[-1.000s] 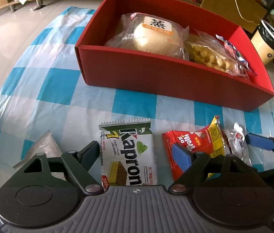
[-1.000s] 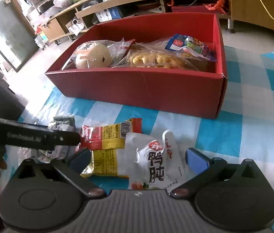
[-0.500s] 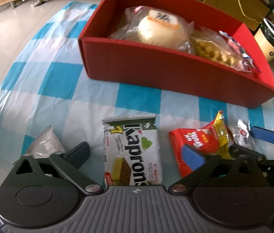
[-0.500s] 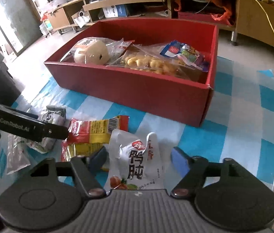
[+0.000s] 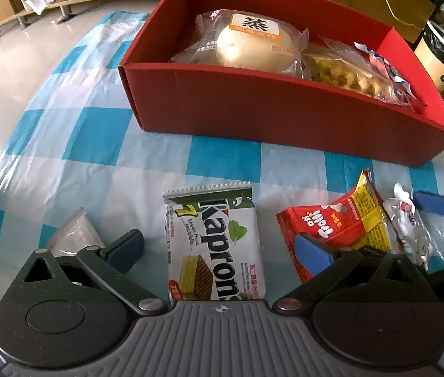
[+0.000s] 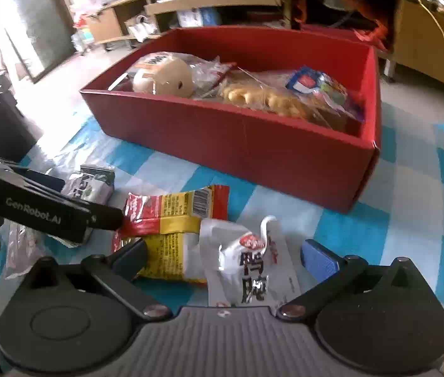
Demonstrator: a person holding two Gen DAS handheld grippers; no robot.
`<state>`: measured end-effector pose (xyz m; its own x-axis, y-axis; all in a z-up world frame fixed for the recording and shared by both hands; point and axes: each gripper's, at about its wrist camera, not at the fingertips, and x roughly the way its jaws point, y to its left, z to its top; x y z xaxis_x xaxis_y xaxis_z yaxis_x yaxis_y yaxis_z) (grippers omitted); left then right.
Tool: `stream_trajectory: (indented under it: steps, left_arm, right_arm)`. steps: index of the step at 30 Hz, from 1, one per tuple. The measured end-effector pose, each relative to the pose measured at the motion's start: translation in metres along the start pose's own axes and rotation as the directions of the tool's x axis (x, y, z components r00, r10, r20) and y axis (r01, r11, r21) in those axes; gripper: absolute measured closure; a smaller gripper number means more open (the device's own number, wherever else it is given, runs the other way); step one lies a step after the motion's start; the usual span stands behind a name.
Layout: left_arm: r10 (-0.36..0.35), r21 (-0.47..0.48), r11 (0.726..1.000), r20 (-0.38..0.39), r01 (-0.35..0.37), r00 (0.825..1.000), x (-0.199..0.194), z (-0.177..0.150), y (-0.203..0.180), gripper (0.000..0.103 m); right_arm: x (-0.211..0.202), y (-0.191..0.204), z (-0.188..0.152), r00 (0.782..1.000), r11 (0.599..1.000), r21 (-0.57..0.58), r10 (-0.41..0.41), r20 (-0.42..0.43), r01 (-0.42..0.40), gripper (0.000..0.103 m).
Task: Organize snacks
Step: 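Move the right tool toward the white duck gizzard packet while left tool holds the wafer packet, then grasp the white duck gizzard packet with the right tool while left tool holds the wafer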
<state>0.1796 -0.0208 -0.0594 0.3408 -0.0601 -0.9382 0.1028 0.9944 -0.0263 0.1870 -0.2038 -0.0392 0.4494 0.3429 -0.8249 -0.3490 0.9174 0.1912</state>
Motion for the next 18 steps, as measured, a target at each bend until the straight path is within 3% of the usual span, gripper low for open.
stream_trajectory:
  steps: [1,3,5,10,18]
  left_arm:
    - [0.009,0.004,1.000,0.002,-0.009,1.000,-0.001,-0.001,-0.001,0.003]
    - [0.033,0.010,0.999,0.002,-0.033,0.999,-0.003,-0.001,-0.002,0.011]
    - [0.038,0.004,0.999,0.004,-0.038,0.999,-0.006,-0.003,-0.001,0.016]
    - [0.032,-0.018,0.999,0.007,-0.032,0.999,-0.013,0.000,0.006,0.036]
    - [0.003,-0.058,0.998,0.014,-0.002,1.000,-0.024,0.004,0.016,0.037]
  right_arm:
    - [0.000,-0.003,0.001,1.000,1.000,-0.002,0.016,-0.001,-0.016,0.002]
    - [-0.005,-0.008,0.004,1.000,1.000,0.027,0.005,-0.005,-0.005,0.017]
    - [-0.010,-0.015,0.007,1.000,0.997,0.069,0.023,-0.003,-0.023,0.045]
    - [-0.016,-0.013,0.003,1.000,0.998,0.058,-0.001,-0.014,0.002,0.047]
    - [-0.039,-0.012,0.006,0.999,0.999,0.050,-0.021,0.048,0.018,0.047]
